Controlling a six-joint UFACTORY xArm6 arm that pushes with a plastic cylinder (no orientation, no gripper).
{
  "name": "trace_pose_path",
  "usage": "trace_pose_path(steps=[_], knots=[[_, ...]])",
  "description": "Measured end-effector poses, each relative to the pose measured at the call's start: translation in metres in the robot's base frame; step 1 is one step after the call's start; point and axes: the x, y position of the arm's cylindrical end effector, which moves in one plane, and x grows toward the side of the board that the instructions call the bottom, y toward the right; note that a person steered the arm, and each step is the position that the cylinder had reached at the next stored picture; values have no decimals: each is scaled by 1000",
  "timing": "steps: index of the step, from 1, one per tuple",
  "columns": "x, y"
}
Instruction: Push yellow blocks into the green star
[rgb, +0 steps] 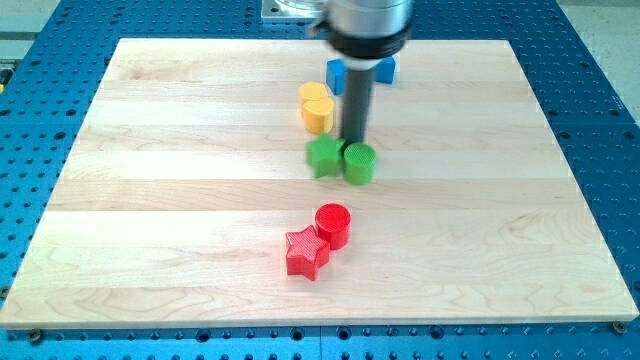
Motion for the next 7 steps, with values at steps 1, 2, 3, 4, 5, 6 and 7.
trace_pose_path(steps=[1,2,3,4,5,6,7], knots=[[34,9],[-15,21],[-21,-49],[-103,-72],[-184,-47],[-189,25],[-125,-7]])
